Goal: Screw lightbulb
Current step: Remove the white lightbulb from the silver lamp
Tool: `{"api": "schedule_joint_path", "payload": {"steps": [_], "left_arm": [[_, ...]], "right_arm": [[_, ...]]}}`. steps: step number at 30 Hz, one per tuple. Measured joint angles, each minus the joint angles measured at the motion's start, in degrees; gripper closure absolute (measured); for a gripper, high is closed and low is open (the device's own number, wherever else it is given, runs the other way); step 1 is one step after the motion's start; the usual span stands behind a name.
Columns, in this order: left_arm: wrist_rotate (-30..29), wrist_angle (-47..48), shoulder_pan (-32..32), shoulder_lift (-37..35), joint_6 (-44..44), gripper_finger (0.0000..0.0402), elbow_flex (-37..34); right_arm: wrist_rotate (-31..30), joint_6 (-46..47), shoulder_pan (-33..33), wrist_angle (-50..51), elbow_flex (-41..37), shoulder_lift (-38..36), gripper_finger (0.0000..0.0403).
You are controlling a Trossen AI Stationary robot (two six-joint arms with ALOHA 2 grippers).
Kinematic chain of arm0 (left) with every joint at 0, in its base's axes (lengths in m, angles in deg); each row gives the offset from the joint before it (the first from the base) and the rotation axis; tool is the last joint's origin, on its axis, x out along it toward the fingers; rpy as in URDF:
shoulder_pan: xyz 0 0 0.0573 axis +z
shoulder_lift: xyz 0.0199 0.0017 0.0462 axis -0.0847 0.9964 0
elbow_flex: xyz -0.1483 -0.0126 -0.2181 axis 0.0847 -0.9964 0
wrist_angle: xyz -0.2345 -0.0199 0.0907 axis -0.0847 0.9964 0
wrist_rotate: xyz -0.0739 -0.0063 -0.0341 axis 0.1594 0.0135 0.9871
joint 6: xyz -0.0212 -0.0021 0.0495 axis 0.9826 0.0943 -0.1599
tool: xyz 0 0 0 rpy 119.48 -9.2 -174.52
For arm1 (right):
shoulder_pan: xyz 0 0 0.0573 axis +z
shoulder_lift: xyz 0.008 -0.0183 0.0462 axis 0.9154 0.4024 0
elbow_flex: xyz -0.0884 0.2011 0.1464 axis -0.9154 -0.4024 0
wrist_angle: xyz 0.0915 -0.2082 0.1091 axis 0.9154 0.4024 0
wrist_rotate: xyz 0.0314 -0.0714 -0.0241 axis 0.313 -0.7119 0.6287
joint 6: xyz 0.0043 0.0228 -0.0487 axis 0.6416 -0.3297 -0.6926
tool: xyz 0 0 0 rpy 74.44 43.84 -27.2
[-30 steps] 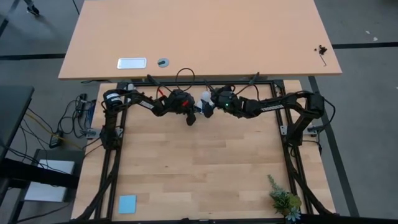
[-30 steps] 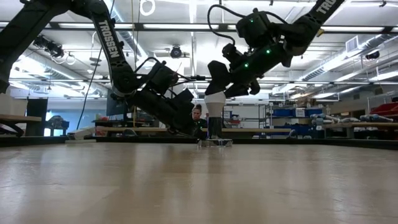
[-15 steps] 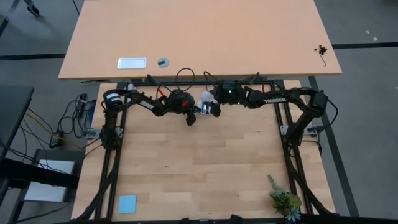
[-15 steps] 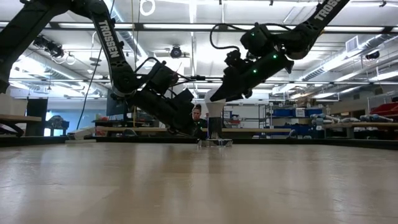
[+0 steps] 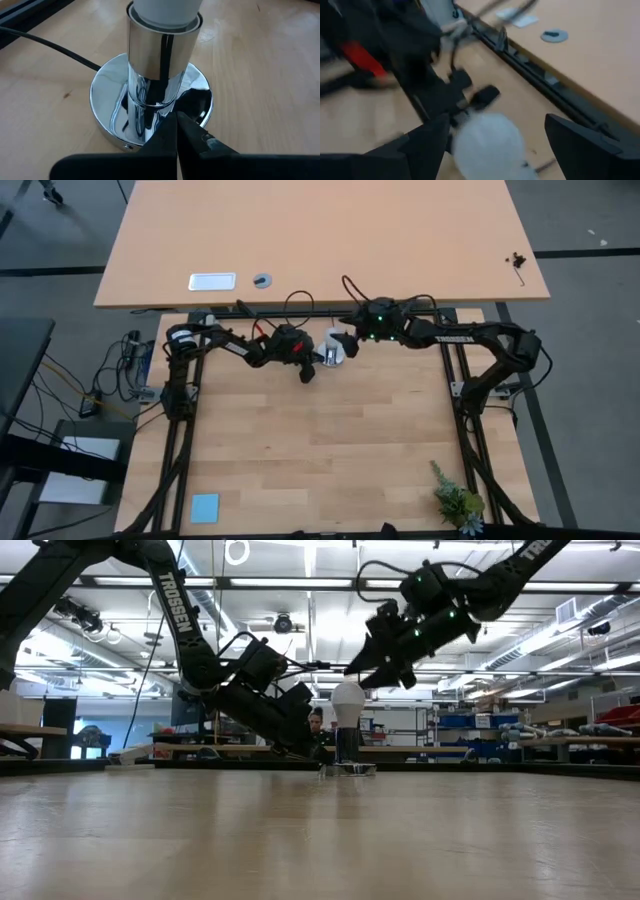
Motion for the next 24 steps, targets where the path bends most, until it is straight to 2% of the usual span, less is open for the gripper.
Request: {"api": "schedule_joint_path", "payload": {"steps": [2,4,8,13,17,24], "left_arm": [[-0.04,0.0,0.0,0.0,0.0,0.0401,0.0],[-0.03,0.0,0.0,0.0,0.0,0.0401,0.0],[-0.15,-0.01,0.0,0.0,0.0,0.0401,0.0],[-0.03,-0.02,0.02,0.0,0.01,0.0401,0.0],[-0.02,0.0,0.02,0.0,0.0,0.0401,0.0],[0.13,0.0,0.01,0.0,0.02,0.0401,-0.02]], "right_arm": [[0.02,3.25,0.43,5.35,3.14,-0.9,0.0069],[-1.19,3.4,1.52,15.47,7.71,-0.75,0.007],[-6.84,-1.35,4.43,33.2,18.67,0.57,0.0073],[-7.52,-3.56,4.43,47.1,30.76,3.29,0.0074],[-7.67,-4.49,3.43,53.83,37.88,7.5,0.0074],[-7.67,-7.16,3.5,58.13,43.17,15.48,0.007]]}}
